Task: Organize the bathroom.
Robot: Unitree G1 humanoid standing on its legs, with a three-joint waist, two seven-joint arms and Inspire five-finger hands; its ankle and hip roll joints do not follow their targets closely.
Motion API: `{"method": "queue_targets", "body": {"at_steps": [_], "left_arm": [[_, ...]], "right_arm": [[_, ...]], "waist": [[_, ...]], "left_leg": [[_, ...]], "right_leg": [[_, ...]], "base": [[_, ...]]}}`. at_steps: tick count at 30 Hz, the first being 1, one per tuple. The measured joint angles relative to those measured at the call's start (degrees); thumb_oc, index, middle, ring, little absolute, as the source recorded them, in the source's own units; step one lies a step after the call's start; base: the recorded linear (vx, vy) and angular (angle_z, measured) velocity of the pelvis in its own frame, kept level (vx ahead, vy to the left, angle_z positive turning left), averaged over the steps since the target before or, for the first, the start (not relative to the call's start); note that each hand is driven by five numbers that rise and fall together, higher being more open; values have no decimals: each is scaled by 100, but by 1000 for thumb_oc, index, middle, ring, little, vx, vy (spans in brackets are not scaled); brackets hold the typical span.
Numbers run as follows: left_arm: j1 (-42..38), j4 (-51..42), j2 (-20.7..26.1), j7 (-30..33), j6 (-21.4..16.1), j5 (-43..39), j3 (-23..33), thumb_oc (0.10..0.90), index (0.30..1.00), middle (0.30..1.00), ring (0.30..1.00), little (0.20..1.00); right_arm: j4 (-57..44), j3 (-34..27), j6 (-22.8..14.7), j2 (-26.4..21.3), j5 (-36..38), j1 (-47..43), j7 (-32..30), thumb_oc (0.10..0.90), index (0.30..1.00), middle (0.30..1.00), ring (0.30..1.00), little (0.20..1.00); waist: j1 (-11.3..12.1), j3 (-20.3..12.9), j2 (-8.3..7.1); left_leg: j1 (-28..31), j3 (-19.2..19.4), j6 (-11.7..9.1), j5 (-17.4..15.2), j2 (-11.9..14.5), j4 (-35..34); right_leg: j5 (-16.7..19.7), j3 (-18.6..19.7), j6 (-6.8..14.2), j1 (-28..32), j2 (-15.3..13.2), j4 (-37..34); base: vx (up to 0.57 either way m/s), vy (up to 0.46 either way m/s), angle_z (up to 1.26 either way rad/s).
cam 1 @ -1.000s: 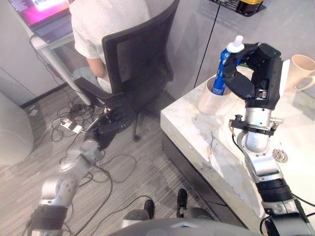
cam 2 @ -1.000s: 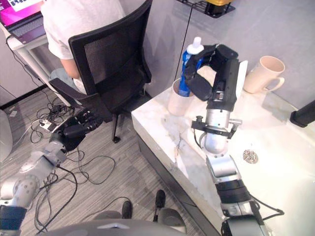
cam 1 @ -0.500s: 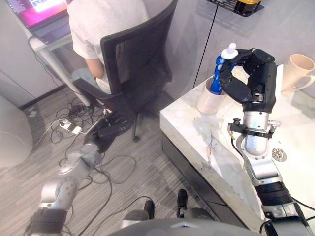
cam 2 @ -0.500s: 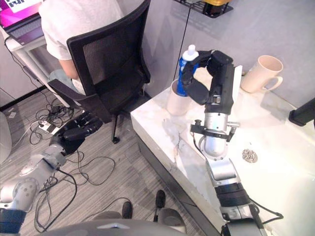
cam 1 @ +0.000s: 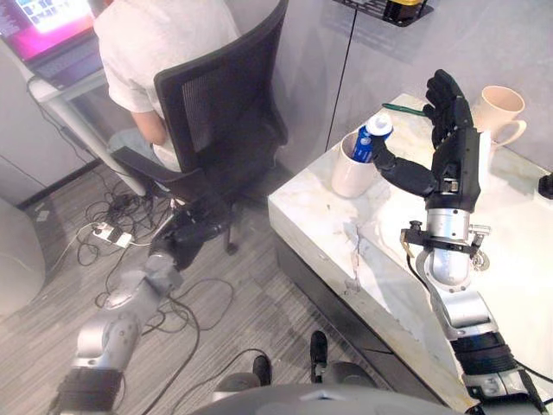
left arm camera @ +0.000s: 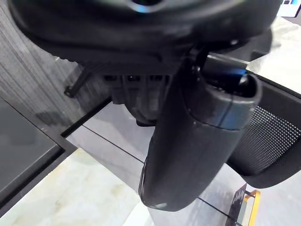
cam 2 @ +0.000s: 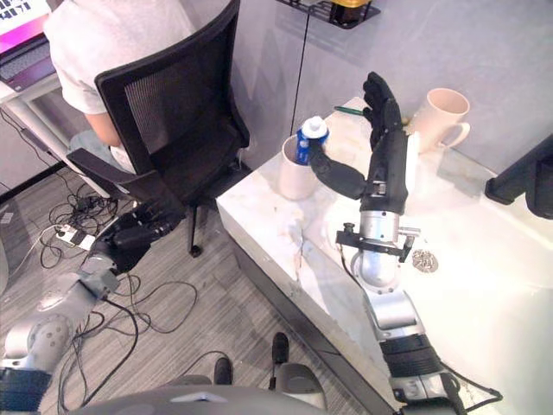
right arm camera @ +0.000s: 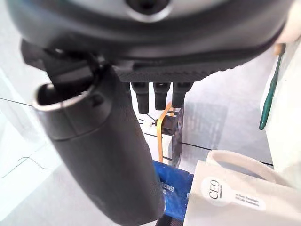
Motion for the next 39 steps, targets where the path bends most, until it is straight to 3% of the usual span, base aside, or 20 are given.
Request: {"method": "queue_targets", "body": {"at_steps": [15,26,32,39], "left_arm": [[11,-242,-10,202,-2,-2,4,800,900,900,900,900],[17,-271,-180,289,-4,-5,-1,800,900,900,900,900],[17,-273,-169,367,-7,-23,-30,800,900,900,900,900],[15,-327,-155,390,-35,-24,-27,800,900,900,900,900]], "right_arm": [[-615,-78,126,2,246,337,-99,800,900,900,900,900],[-956,-102,127,448,900,601,-2,800,900,900,900,900],[-1102,330,141,608,1255,627,534,800,900,900,900,900],[-1112,458,143,659,1223,769,364,800,900,900,900,900]], "waist": [[-119,-10,1],[-251,-33,10],[-394,-34,13],[-371,-30,16]], "left_leg": [[1,111,34,-25,-25,-1],[-33,240,36,-26,-48,14],[-58,332,39,-25,-59,7],[-173,427,96,13,-19,22]], "right_leg": [[32,133,31,-47,-6,1],[92,226,65,-147,-11,2],[97,282,130,-192,-24,2],[124,188,169,-460,-11,215]], "base": [[-78,49,-4],[-112,71,-6],[-103,41,-8],[-153,25,-4]]}}
